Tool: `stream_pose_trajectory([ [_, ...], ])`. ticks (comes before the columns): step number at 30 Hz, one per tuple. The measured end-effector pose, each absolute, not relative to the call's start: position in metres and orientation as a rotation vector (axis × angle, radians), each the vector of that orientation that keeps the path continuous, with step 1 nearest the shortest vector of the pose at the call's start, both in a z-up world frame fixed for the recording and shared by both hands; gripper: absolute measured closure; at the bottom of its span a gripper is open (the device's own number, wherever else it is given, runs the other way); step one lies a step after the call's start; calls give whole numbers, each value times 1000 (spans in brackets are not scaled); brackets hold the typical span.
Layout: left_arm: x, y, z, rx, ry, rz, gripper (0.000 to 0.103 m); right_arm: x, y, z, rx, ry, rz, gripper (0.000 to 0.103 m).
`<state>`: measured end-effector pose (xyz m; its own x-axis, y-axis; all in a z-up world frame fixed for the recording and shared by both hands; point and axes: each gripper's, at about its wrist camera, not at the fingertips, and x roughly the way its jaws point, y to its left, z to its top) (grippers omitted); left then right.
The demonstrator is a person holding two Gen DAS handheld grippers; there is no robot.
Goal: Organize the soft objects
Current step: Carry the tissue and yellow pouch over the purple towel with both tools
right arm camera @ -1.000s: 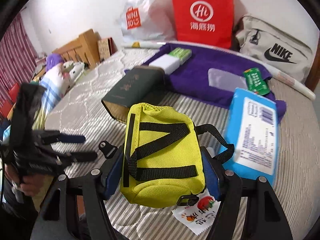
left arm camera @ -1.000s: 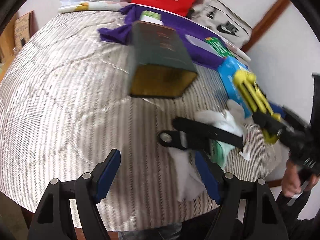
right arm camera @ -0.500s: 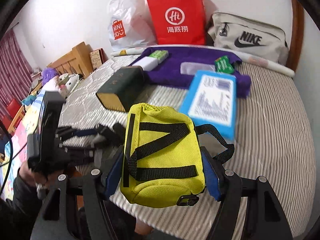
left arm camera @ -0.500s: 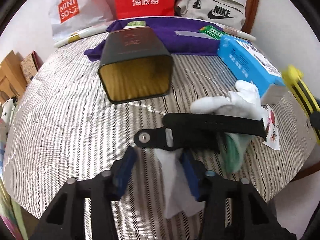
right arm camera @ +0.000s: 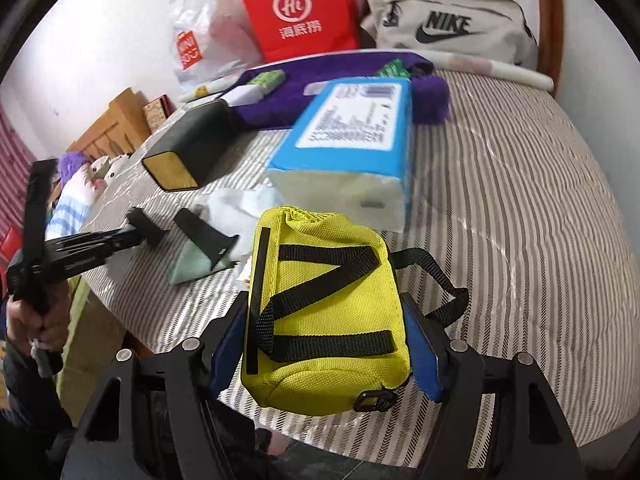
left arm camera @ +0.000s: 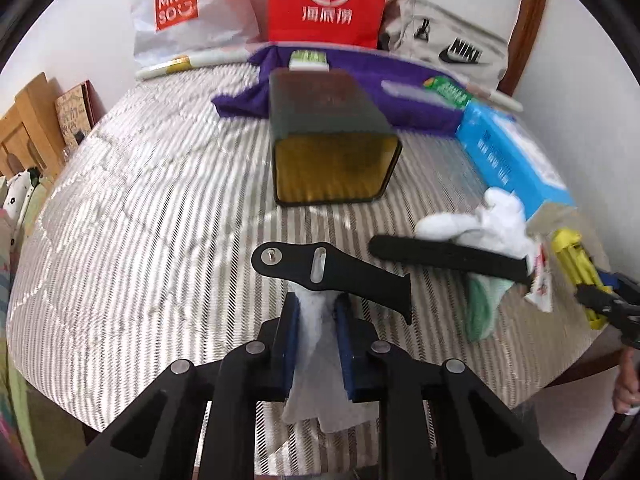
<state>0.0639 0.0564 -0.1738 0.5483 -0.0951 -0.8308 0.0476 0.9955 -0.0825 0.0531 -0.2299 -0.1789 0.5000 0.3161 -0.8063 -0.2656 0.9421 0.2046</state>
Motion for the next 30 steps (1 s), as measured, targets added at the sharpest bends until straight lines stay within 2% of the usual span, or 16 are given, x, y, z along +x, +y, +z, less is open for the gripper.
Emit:
stream_pose_trajectory([
  [4,60,61,-152,-113,921,-138,86,57,-234,-188,82,1006,339,33],
  [6,63,57,-149,-30,912,-60,86,59,-234,-191,84,1011,336,33],
  [13,77,51,-171,-24,987,-77,86,60,-235,-195,93,1017,342,33],
  [15,80,60,-180,-191,1035,-194,86,60,-235,-196,96,1019,345,33],
  [20,83,66,-190,-139,1049,-99,86,60,-234,-196,98,1019,347,33],
  [27,80,82,-179,-77,1024,1,86,60,-237,-189,96,1008,334,33],
  [30,75,90,-161,-206,992,-141,86,61,-236,-184,88,1003,334,33],
])
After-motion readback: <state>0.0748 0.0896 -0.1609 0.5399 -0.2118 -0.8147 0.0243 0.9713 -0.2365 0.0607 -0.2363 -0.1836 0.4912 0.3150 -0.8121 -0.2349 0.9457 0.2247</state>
